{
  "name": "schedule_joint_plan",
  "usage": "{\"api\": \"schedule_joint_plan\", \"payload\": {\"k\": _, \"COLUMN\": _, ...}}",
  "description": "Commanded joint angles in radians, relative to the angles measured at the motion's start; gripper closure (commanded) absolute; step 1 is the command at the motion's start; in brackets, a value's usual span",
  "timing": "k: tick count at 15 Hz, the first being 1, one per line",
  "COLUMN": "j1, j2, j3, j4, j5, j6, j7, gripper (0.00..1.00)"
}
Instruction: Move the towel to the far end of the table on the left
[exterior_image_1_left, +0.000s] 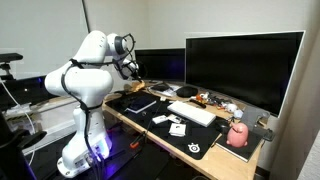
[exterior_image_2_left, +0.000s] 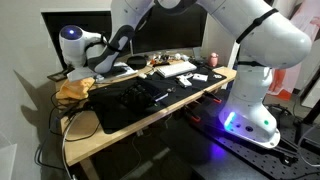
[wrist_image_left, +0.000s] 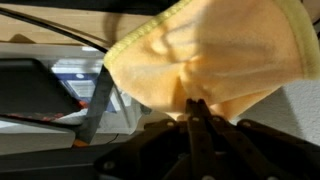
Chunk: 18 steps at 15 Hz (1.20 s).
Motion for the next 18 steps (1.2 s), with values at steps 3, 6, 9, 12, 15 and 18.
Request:
{"api": "schedule_joint_plan", "payload": {"k": 3, "j1": 0.009, "j2": 0.028, "j3": -0.010, "j4": 0.041, "j5": 0.007, "j6": -0.026, "j7": 0.022, "gripper": 1.00}}
{"api": "schedule_joint_plan", "payload": {"k": 6, "j1": 0.004, "j2": 0.019, "j3": -0.002, "j4": 0.021, "j5": 0.015, "j6": -0.032, "j7": 0.015, "gripper": 1.00}}
{"api": "schedule_joint_plan", "payload": {"k": 9, "j1": 0.003, "j2": 0.010, "j3": 0.000, "j4": 0.003, "j5": 0.016, "j6": -0.036, "j7": 0.011, "gripper": 0.74}}
{"api": "schedule_joint_plan", "payload": {"k": 12, "j1": -0.001, "j2": -0.005, "j3": 0.006, "j4": -0.023, "j5": 0.018, "j6": -0.040, "j7": 0.002, "gripper": 0.57}}
{"api": "schedule_joint_plan", "payload": {"k": 15, "j1": -0.004, "j2": -0.026, "j3": 0.015, "j4": -0.062, "j5": 0.016, "j6": -0.033, "j7": -0.007, "gripper": 0.36}}
{"api": "schedule_joint_plan", "payload": {"k": 18, "j1": -0.007, "j2": -0.070, "j3": 0.031, "j4": -0.133, "j5": 0.010, "j6": -0.004, "j7": -0.009, "gripper": 0.14}}
